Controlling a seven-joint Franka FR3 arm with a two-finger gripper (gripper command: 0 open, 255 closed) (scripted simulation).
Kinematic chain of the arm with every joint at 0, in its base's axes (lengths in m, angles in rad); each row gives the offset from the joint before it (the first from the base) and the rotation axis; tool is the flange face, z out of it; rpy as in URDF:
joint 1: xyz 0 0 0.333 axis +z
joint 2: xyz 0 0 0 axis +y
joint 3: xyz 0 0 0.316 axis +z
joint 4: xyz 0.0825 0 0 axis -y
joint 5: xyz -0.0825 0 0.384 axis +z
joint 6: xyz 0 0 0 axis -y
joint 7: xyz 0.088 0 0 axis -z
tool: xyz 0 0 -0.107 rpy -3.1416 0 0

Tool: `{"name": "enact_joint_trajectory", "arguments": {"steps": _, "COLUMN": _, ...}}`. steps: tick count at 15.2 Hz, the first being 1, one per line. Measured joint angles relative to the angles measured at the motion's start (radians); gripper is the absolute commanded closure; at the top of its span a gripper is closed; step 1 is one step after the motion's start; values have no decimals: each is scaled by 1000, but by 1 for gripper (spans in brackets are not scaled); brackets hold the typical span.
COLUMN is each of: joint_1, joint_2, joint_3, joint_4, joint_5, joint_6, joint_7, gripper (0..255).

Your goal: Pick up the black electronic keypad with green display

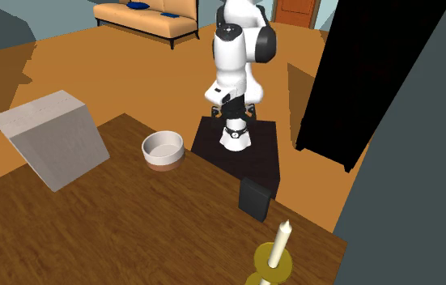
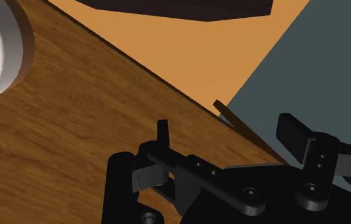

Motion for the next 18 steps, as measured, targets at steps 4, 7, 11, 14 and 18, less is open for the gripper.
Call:
{"name": "enact_joint_trajectory", "arguments": {"steps": 4, "joint_1": 28, "joint_2": 147, "joint_3": -3, "joint_4": 93, "joint_5": -15, "joint_6": 69, "joint_7": -96, "gripper": 0}}
{"name": "enact_joint_trajectory", "arguments": {"steps": 7, "joint_1": 48, "joint_2": 261, "joint_3": 3, "joint_4": 178, "joint_5": -23, "joint_6": 108, "joint_7": -160, "gripper": 0}}
{"name": "enact_joint_trajectory", "arguments": {"steps": 11, "joint_1": 70, "joint_2": 398, "joint_3": 14, "joint_4": 287, "joint_5": -34, "joint_6": 153, "joint_7": -244, "gripper": 0}}
{"name": "enact_joint_trajectory", "arguments": {"steps": 14, "joint_1": 81, "joint_2": 465, "joint_3": 22, "joint_4": 336, "joint_5": -39, "joint_6": 178, "joint_7": -277, "gripper": 0}}
{"name": "enact_joint_trajectory", "arguments": {"steps": 18, "joint_1": 82, "joint_2": 485, "joint_3": 24, "joint_4": 309, "joint_5": -39, "joint_6": 226, "joint_7": -282, "gripper": 0}}
